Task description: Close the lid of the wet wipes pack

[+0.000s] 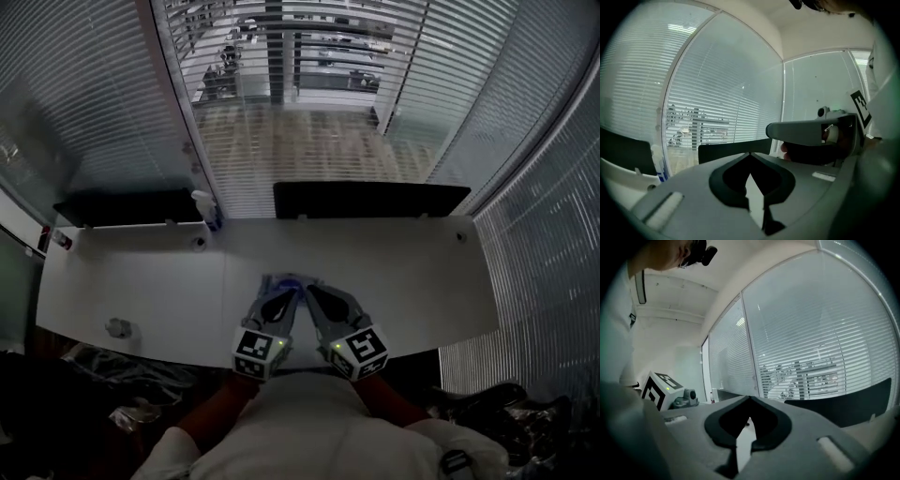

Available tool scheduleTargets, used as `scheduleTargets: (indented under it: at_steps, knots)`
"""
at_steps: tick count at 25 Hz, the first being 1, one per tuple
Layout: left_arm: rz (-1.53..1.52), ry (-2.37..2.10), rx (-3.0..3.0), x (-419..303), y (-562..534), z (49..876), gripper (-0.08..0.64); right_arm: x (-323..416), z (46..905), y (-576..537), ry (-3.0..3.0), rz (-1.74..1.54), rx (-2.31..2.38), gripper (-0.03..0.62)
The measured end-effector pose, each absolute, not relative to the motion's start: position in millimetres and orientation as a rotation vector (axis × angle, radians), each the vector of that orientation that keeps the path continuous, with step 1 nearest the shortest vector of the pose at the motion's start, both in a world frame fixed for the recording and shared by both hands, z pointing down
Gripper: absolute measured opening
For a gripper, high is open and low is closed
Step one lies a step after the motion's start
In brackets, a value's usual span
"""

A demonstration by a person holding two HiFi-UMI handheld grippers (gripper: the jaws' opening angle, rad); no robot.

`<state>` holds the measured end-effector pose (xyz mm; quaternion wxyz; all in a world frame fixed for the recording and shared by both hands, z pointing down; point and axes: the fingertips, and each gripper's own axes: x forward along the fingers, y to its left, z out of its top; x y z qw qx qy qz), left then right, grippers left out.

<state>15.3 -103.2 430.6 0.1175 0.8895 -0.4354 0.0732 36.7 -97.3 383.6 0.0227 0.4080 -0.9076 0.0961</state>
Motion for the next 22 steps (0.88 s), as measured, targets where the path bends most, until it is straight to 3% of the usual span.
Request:
scheduleTargets:
  at_steps: [22]
  knots:
    - [0.034,-1.376,2.628,6,-83,398,0.002,40,368,-70,-2.851,0.101,1.251,0.0]
